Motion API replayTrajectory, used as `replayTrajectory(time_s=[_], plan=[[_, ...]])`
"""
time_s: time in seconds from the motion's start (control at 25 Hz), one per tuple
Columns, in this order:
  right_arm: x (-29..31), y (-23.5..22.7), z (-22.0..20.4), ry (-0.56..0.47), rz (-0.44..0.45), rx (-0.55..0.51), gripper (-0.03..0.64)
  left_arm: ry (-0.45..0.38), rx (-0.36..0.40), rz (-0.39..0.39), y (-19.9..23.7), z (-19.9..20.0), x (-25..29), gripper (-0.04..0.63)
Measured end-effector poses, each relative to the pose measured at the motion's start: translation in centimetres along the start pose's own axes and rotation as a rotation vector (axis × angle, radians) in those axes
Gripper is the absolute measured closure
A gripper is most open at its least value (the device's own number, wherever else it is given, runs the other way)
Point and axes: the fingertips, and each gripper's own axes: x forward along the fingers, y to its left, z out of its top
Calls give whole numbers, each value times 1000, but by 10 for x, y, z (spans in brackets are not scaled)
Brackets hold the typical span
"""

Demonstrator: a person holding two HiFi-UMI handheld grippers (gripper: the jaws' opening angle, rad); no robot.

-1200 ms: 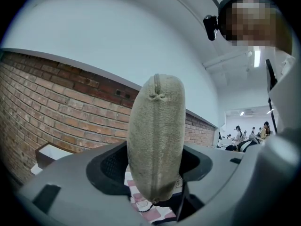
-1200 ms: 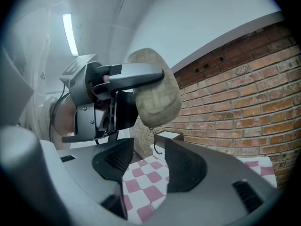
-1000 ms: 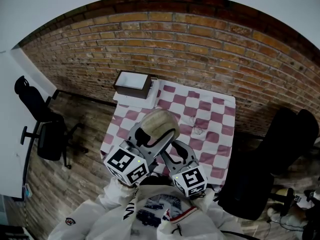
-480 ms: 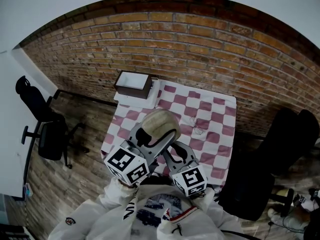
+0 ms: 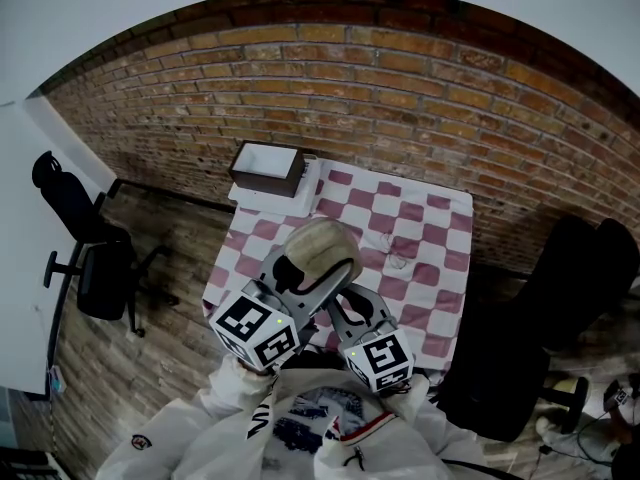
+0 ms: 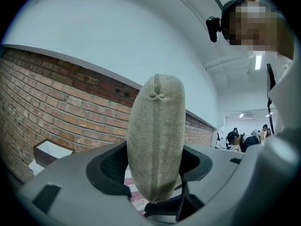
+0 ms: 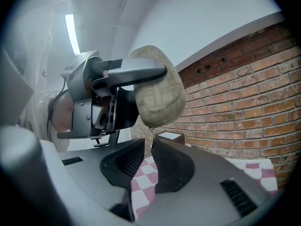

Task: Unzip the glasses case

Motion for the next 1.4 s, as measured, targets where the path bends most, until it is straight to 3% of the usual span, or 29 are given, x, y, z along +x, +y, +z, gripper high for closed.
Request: replayTrajectory(time_s=[0.72, 1.4], plan=[[-2, 1, -6, 6, 6, 3, 598, 6, -7, -10, 0, -2, -2, 311], [-6, -3, -13, 50, -28, -13, 604, 10, -21, -28, 2, -10, -5, 311]])
